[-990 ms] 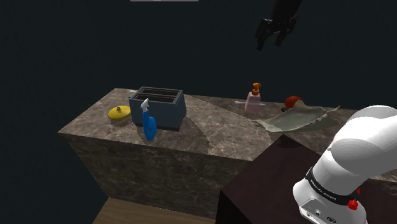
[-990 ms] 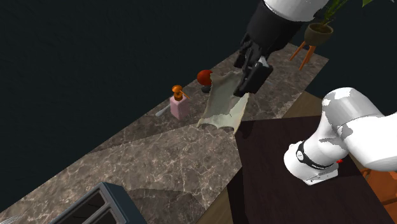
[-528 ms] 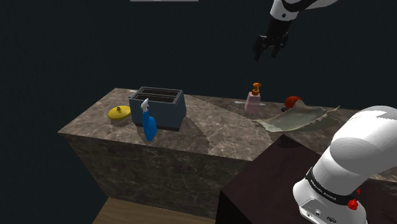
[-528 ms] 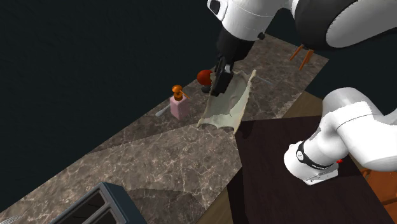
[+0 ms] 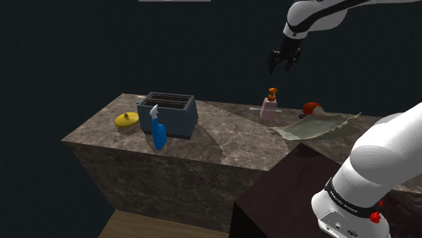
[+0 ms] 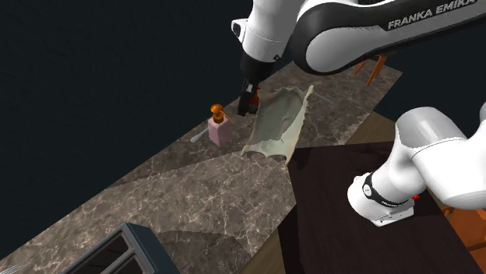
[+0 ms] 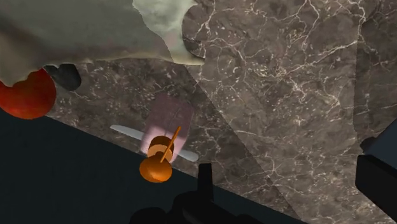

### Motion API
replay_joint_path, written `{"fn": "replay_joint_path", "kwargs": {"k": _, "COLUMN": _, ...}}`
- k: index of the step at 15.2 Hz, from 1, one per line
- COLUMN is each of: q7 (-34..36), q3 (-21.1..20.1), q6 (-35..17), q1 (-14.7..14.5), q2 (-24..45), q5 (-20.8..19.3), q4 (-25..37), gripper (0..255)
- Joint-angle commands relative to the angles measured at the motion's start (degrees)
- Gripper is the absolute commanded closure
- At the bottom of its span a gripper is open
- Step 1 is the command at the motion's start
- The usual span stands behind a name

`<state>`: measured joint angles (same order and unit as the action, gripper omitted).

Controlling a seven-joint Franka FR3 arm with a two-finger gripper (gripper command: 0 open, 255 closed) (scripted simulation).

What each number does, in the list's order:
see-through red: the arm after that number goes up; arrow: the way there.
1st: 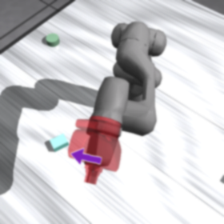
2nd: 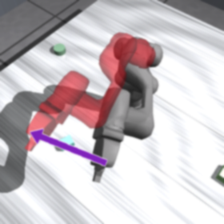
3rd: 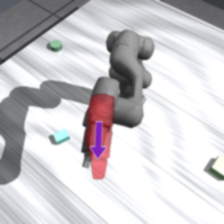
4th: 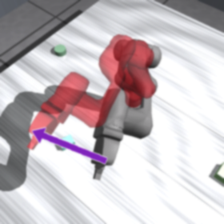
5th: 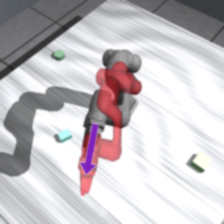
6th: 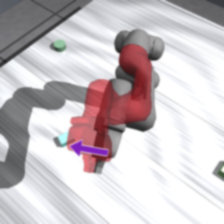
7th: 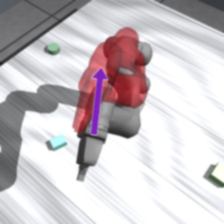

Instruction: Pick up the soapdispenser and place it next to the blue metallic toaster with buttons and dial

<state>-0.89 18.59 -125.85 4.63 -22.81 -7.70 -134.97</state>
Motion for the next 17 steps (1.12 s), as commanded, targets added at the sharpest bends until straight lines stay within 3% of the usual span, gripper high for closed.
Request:
{"fn": "replay_joint_path", "kwargs": {"k": 1, "q7": -1.84, "q3": 2.12, "q6": -3.13, "q1": 0.04, "q2": 3.80, "q5": 1.15, "q4": 0.58, "gripper": 0}}
{"fn": "replay_joint_path", "kwargs": {"k": 5, "q7": -6.08, "q3": 5.86, "q6": -7.97, "q1": -0.31, "q2": 11.91, "q5": 5.23, "q4": 3.17, "gripper": 0}}
{"fn": "replay_joint_path", "kwargs": {"k": 10, "q7": -13.31, "q3": 9.27, "q6": -12.43, "q1": -0.05, "q2": 23.09, "q5": 13.74, "q4": 7.97, "gripper": 0}}
{"fn": "replay_joint_path", "kwargs": {"k": 17, "q7": -23.77, "q3": 8.61, "q6": -14.74, "q1": 5.05, "q2": 39.44, "q5": 27.71, "q4": 17.81, "gripper": 0}}
